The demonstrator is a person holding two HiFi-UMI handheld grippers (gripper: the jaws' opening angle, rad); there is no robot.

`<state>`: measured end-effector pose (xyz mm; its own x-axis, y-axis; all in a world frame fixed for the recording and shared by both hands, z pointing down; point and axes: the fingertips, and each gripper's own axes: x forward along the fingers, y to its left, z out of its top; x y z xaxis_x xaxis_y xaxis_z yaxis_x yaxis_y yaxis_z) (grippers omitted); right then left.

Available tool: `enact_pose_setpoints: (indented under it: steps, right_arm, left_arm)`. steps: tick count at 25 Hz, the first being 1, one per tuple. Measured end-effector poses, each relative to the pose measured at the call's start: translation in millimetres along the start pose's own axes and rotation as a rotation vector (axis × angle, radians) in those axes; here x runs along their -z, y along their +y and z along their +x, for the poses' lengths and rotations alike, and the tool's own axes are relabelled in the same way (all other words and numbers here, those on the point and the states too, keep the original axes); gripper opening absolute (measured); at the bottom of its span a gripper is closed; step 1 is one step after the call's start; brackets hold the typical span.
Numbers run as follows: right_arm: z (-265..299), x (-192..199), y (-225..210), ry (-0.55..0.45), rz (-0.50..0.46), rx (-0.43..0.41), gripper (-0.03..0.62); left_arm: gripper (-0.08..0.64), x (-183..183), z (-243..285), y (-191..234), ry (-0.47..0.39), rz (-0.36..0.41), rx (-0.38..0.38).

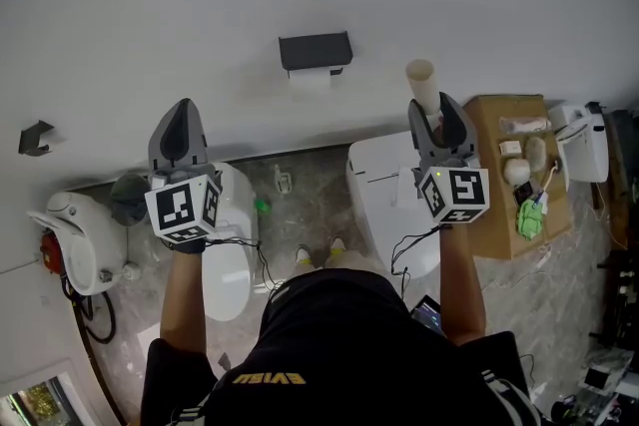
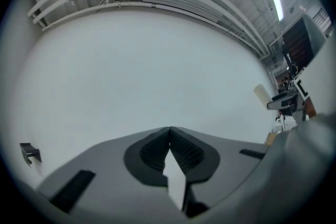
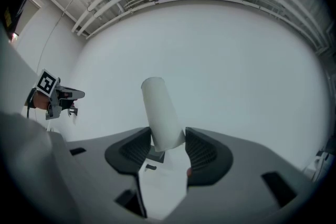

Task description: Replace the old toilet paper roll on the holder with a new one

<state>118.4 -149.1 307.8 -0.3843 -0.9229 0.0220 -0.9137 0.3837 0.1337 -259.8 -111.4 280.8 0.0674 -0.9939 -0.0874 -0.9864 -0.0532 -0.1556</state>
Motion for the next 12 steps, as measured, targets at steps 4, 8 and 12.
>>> enact_pose_setpoints:
  steps: [4, 8, 12]
  right_arm:
    - [-4, -4, -3, -0.009, 0.004, 0.011, 0.206]
    - [-8, -4, -6, -0.009, 0.007, 0.021, 0.206]
    - [-11, -3, -3, -0.009, 0.01, 0.021, 0.206]
  left_arm:
    - [0.012, 5, -12, 12, 0.01, -0.013, -0.018]
    - [0.012, 10, -18, 18, 0.023, -0.028, -0.028]
    - [0.012, 13, -24, 24, 0.028, -0.033, -0.044]
